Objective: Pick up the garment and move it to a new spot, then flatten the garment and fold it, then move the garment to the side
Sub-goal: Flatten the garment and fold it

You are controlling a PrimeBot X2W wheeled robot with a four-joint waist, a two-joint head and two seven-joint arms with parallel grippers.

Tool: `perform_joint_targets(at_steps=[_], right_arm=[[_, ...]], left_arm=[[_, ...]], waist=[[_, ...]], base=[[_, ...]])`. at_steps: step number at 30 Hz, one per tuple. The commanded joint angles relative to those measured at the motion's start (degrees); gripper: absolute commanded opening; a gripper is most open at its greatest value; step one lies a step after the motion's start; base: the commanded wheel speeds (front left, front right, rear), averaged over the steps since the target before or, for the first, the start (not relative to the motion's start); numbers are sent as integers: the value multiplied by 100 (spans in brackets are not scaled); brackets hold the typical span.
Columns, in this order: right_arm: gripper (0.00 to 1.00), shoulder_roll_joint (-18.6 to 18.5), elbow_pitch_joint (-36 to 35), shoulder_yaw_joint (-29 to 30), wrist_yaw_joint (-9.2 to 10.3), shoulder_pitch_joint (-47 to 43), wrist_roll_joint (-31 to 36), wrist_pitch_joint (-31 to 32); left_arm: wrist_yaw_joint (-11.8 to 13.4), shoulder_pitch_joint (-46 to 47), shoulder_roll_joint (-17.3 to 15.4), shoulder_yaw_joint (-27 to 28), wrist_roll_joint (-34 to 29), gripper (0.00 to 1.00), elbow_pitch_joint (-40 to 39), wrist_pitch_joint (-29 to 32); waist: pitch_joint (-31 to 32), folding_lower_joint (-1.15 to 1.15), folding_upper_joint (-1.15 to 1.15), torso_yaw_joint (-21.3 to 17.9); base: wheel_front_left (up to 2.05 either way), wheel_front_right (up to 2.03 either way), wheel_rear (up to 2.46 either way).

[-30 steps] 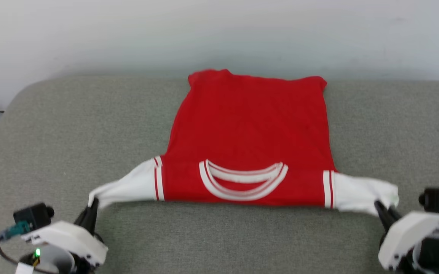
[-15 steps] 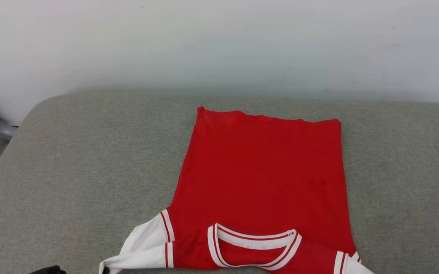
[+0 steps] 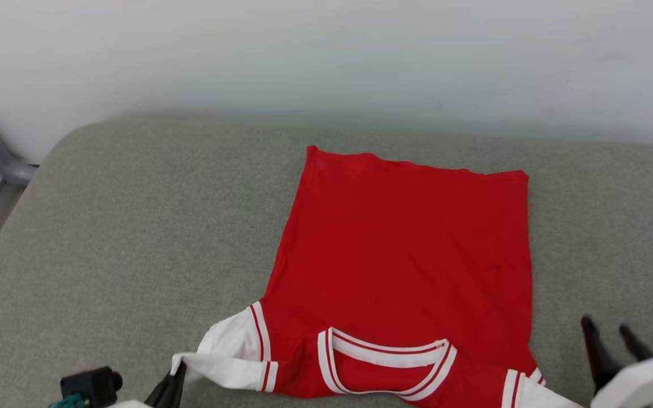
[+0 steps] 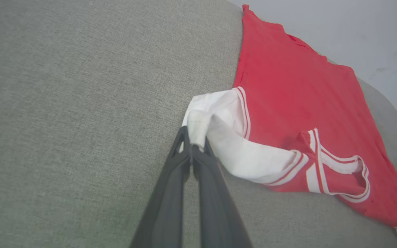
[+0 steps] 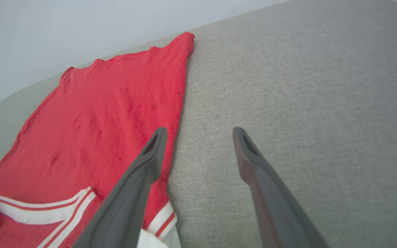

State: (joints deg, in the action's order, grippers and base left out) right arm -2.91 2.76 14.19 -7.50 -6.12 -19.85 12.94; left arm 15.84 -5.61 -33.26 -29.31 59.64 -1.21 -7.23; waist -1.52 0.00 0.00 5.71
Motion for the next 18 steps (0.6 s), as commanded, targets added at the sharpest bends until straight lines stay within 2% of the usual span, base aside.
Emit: perform_joint_targets(at_steps=[1,8,14,18], right_arm=[[100,2,164,135,3,466,45,29],[100,-226,1043,717,3,2155,253,383],[100,-598,1925,939,3,3716,801,1377],[100,-721,2351,1184,3,4629,1235,2138]], left_arm=[[-22,183,34,-13,-72,0,-46,-26],[-208,716,115,-53,-312,0,-137,-173],[-475,1276,255,-123,-554,0,-222,-342],[-655,1644,359,-155,-660,0,-264,-417]], waist=[[-220,0,0,146],[-854,0,0,502],[-1530,0,0,905],[-1936,0,0,1143]], base=[[0,0,0],[0,0,0],[0,0,0],[0,0,0]])
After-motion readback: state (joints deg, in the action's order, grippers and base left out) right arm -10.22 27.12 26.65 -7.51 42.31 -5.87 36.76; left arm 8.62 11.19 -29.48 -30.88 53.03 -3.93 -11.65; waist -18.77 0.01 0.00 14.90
